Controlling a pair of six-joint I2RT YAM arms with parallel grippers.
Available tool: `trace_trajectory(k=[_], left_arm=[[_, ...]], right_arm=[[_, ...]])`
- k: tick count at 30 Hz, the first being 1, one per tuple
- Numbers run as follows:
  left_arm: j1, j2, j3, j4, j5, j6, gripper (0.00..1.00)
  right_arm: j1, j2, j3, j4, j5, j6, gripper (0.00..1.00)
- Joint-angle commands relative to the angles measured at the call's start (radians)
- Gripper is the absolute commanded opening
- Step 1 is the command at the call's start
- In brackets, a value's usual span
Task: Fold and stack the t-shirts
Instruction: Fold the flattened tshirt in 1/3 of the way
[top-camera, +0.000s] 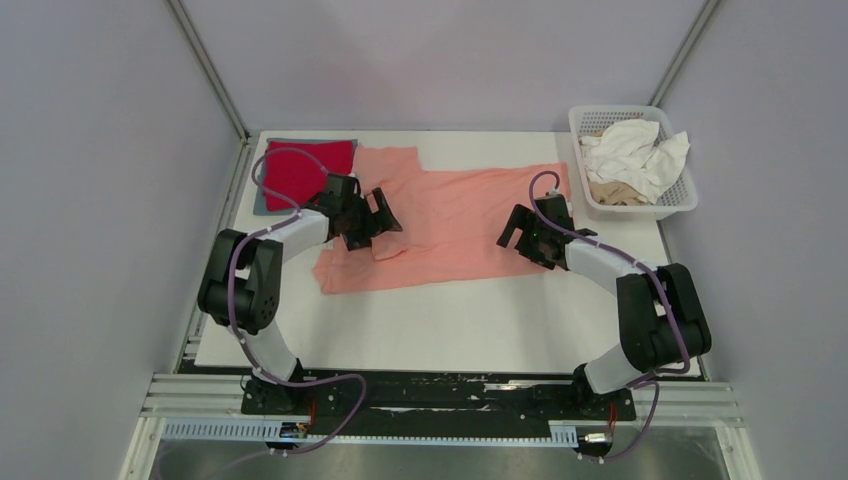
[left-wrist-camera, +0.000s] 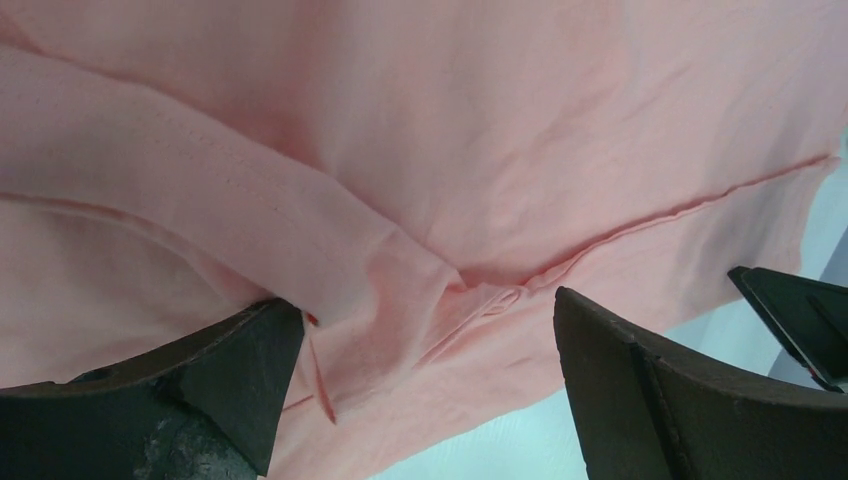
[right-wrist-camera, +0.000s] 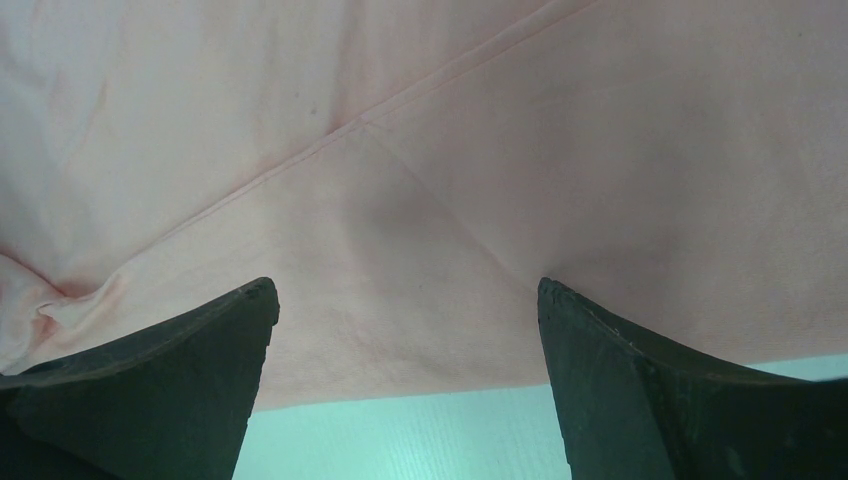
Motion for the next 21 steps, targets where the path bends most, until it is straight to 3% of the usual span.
trace_trajectory(k=[1,8,13,21], left_arm=[[0.003,0.047,0.075,0.082,0.077,-0.025,1.00],[0.003,0.212,0.288,0.019,0.077,-0.058,1.00],[0.003,0.256,0.406,-0.123,-0.018,-0.068,1.00],[0.002,0.218,0.443,-0.198,-0.075,-0.011,1.00]], right_arm=[[0.000,0.005,0.000,0.040,0.001,-0.022,1.00],[0.000,-0.003,0.001,0.034,0.044,-0.027,1.00],[0.001,-0.023,-0.003,0.024,0.062,-0.030,1.00],[-0.001,-0.038,0.001,0.016,0.075,-0.043,1.00]])
